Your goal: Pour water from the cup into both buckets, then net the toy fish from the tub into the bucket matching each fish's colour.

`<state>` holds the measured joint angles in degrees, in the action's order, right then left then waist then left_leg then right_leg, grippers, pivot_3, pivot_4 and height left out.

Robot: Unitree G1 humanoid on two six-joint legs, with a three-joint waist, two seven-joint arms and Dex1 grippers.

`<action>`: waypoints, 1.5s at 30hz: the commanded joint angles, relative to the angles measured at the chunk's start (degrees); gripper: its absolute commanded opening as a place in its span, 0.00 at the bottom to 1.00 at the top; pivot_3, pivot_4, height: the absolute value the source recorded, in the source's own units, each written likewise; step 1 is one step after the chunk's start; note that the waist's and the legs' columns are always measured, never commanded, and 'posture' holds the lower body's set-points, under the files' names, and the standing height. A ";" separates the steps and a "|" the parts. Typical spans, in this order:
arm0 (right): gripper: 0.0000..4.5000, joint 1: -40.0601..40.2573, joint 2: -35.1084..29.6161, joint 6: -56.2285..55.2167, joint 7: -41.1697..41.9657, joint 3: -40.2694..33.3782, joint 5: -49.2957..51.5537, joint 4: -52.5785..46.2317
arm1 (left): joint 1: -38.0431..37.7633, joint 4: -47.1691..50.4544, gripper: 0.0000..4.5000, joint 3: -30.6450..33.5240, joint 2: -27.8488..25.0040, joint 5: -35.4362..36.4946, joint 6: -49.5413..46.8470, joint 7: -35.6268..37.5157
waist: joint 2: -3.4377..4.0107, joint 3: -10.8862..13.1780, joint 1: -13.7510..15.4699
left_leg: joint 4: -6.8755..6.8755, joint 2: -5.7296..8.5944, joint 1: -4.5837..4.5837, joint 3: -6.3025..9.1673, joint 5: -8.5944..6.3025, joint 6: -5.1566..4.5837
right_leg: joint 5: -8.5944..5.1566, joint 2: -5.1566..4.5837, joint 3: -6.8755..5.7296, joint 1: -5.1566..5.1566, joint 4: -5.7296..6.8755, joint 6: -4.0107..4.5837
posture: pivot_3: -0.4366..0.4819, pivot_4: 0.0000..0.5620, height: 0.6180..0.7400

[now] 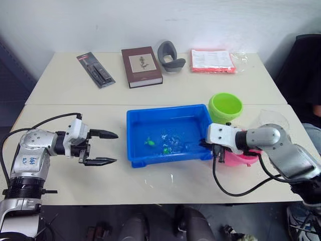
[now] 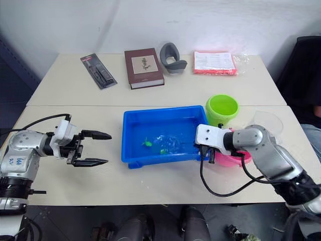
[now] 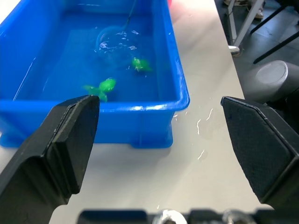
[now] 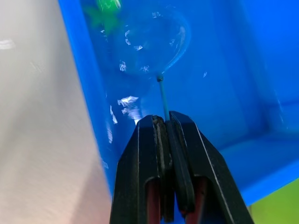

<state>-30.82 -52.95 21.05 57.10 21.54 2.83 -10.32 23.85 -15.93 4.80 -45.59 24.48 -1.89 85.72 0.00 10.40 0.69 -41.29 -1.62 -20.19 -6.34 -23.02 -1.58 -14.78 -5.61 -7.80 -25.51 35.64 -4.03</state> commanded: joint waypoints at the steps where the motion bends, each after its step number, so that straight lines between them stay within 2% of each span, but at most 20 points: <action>1: 0.00 -0.88 1.86 -2.00 2.61 -0.01 -0.61 1.03 | -1.11 2.93 1.00 0.63 -0.43 0.68 -1.15 -0.80 | 0.00 0.00 -0.31 | 0.00 -0.01 0.01 0.00 0.00 0.00 | 0.00 0.02 0.00 0.00 0.00 0.00 | 0.48 0.27 1.00; 6: 0.00 0.15 6.81 9.00 5.52 -6.34 10.85 -1.24 | -1.59 4.77 1.00 0.83 -0.06 0.82 -2.38 -2.59 | 0.00 0.00 -0.78 | 0.00 -0.05 0.00 0.04 0.01 0.02 | 0.00 0.05 0.00 0.01 0.01 0.00 | 0.48 0.27 1.00; 14: 0.00 0.39 7.53 15.69 6.06 -12.68 17.44 0.71 | -0.56 4.53 1.00 0.54 0.69 0.72 -2.78 -3.97 | 0.00 0.00 -0.73 | -0.02 -0.01 -0.02 0.08 0.01 0.01 | 0.00 -0.03 0.02 0.02 0.02 0.00 | 0.48 0.27 1.00; 19: 0.00 -0.26 6.63 12.61 4.85 -11.66 13.67 1.65 | -0.41 4.28 1.00 0.67 0.81 0.56 -2.42 -4.34 | 0.00 0.00 -0.81 | -0.01 -0.01 -0.01 0.05 0.01 0.01 | 0.00 -0.01 0.02 0.01 0.01 0.00 | 0.48 0.27 1.00; 25: 0.00 -3.18 5.25 11.88 6.04 -4.47 6.10 0.95 | 0.82 0.57 1.00 1.08 -0.29 -0.67 -0.84 -4.40 | 0.00 0.00 -0.87 | -0.01 -0.02 0.00 0.03 0.01 0.02 | 0.00 0.00 0.01 0.01 0.02 0.00 | 0.48 0.27 1.00; 31: 0.00 -8.09 10.08 22.58 5.79 -0.55 6.64 2.14 | 0.98 -0.87 1.00 0.91 -0.91 -1.07 -0.35 -4.14 | 0.00 0.00 -0.93 | -0.01 -0.03 0.00 0.00 0.01 0.02 | 0.00 0.02 -0.02 -0.02 0.03 0.00 | 0.48 0.27 1.00; 45: 0.00 -14.24 21.46 33.63 4.59 1.00 10.17 8.65 | -0.03 -1.09 1.00 1.64 -1.06 -0.97 -0.52 -4.75 | 0.01 0.00 -1.03 | -0.01 -0.01 -0.01 0.01 0.01 0.02 | 0.00 0.01 -0.02 -0.03 0.05 0.00 | 0.48 0.27 1.00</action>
<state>-42.90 -33.87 51.39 62.21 22.61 10.98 -2.22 24.21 -17.19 4.60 -45.75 23.25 -2.86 81.30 0.01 10.40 -0.33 -41.30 -1.63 -20.20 -6.33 -23.02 -1.57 -14.79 -5.59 -7.82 -25.54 35.69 -4.02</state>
